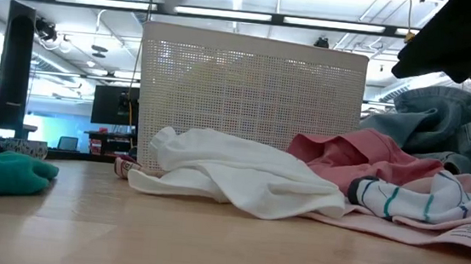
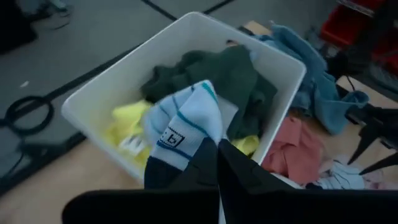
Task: Sort clothes
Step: Put the left white striped sock into the white bin, then put the light blue pants into the white bin
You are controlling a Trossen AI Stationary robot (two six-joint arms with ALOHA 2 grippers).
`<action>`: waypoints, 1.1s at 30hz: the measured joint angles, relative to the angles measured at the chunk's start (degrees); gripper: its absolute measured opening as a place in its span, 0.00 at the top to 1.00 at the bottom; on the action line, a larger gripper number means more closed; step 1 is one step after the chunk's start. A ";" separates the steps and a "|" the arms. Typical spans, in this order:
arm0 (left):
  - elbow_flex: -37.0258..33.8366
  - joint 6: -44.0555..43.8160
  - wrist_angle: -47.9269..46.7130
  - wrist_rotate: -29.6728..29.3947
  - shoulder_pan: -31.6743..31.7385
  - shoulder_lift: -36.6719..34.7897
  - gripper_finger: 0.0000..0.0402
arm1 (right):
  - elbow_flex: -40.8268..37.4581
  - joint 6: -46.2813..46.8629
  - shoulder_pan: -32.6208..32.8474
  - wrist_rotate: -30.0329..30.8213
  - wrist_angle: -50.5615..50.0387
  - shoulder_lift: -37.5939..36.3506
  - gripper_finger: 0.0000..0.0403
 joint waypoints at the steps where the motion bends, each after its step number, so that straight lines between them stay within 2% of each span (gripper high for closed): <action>1: 1.59 2.98 1.00 2.39 2.28 1.81 1.00 | 0.00 0.50 0.02 0.23 -0.08 -0.02 0.72; 6: 6.70 13.14 2.98 11.58 11.71 11.12 1.00 | 0.00 2.61 0.00 0.05 -0.20 -0.02 0.72; 10: 6.68 19.38 7.26 18.39 17.34 17.69 1.00 | 0.00 3.41 0.31 0.00 -0.20 -0.02 0.72; 14: 6.63 22.36 11.77 26.63 20.37 23.75 0.96 | 0.00 3.37 0.57 -0.05 -0.20 -0.02 0.72; 21: 6.63 20.46 16.06 40.32 24.82 32.41 0.80 | 0.02 3.19 0.59 -0.48 -1.79 -0.04 0.72; 25: 6.59 20.39 16.10 47.48 27.21 34.11 0.70 | 0.02 4.47 0.59 -0.62 -3.96 -0.04 0.72; 29: 8.16 20.37 15.02 49.32 28.21 33.21 0.66 | 0.02 4.71 0.81 -0.59 -4.50 -0.04 0.72; 33: 11.35 21.36 13.34 44.95 26.71 29.58 0.66 | 0.02 4.70 0.83 -0.61 -4.94 -0.04 0.72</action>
